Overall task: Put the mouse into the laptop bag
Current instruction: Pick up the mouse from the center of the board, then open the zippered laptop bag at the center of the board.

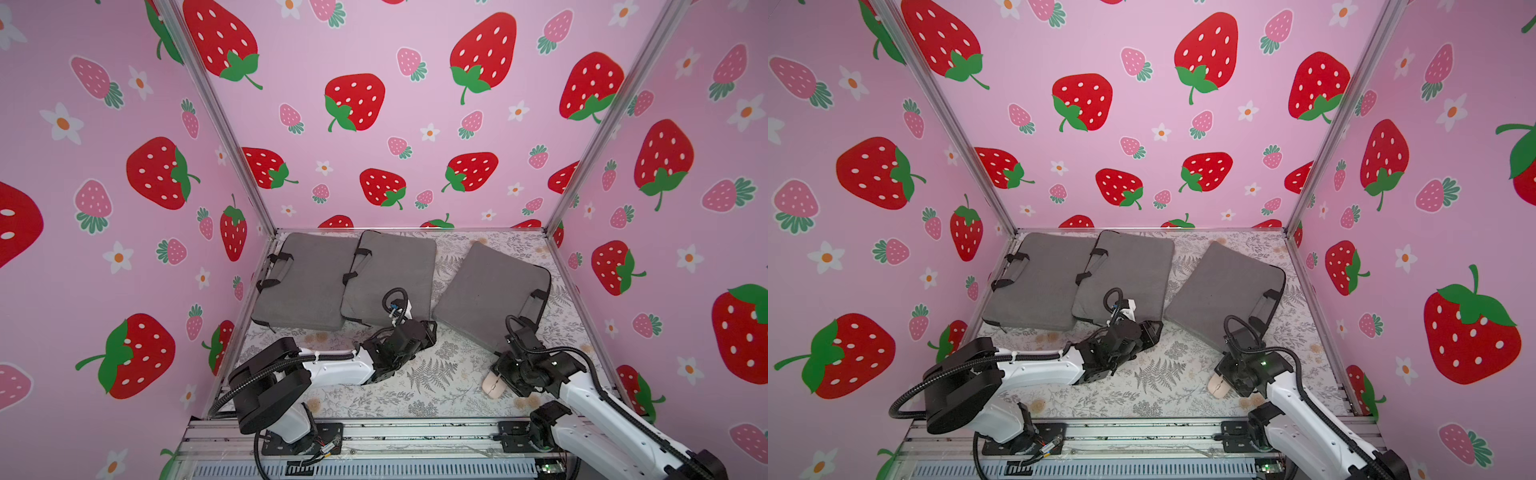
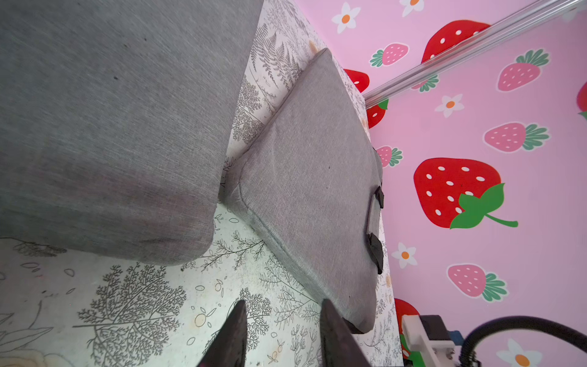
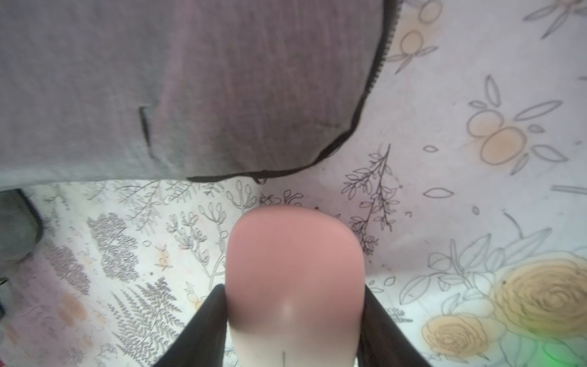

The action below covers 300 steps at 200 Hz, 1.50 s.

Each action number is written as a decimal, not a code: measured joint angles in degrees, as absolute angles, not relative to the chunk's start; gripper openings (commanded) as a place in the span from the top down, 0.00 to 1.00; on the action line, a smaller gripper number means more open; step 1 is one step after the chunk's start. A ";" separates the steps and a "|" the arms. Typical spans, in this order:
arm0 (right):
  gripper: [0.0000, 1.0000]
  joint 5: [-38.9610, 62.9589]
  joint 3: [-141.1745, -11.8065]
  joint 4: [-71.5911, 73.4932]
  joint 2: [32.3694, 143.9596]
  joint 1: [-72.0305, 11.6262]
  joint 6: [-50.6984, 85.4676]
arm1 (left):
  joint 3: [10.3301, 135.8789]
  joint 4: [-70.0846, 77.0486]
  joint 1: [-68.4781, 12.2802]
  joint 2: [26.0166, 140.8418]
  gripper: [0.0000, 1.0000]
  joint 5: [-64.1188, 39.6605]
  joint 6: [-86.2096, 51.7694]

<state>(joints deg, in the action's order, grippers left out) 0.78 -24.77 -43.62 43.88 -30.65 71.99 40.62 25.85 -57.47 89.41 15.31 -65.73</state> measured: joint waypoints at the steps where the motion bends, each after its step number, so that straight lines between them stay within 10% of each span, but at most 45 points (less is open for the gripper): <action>1: 0.51 0.67 -24.97 -43.92 43.57 -30.65 71.94 | 40.73 25.82 -57.43 89.47 0.62 15.22 -65.76; 90: 0.45 -15.94 -49.21 -58.54 32.64 -20.97 63.29 | 79.68 9.82 -54.76 106.94 0.64 -1.78 -48.40; 219: 0.48 -11.57 -54.43 -63.02 35.73 8.05 52.86 | 143.90 -15.90 -62.39 152.55 0.52 -4.84 -21.98; 300: 0.53 1.41 -46.39 -58.96 36.05 18.37 47.20 | 145.56 -13.21 -67.05 161.38 0.41 12.10 -13.61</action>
